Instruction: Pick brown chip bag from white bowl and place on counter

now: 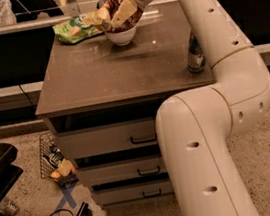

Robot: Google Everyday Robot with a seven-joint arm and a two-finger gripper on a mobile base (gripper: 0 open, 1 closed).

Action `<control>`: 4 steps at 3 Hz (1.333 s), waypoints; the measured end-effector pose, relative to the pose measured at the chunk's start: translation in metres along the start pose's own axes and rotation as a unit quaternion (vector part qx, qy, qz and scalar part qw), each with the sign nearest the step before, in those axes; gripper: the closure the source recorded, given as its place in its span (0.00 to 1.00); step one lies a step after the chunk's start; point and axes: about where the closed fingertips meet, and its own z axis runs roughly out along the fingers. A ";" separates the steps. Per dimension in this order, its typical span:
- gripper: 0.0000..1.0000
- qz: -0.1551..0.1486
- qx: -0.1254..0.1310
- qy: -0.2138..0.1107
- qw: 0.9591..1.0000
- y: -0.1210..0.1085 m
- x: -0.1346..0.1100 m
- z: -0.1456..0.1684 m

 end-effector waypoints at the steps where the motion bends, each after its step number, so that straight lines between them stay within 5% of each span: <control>1: 0.19 -0.008 -0.004 0.014 1.000 0.006 0.003 0.013; 4: 0.88 -0.009 -0.008 0.022 1.000 0.013 0.006 0.028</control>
Offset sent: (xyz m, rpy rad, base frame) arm 0.0637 0.0009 0.0155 -0.0506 0.0165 -0.0058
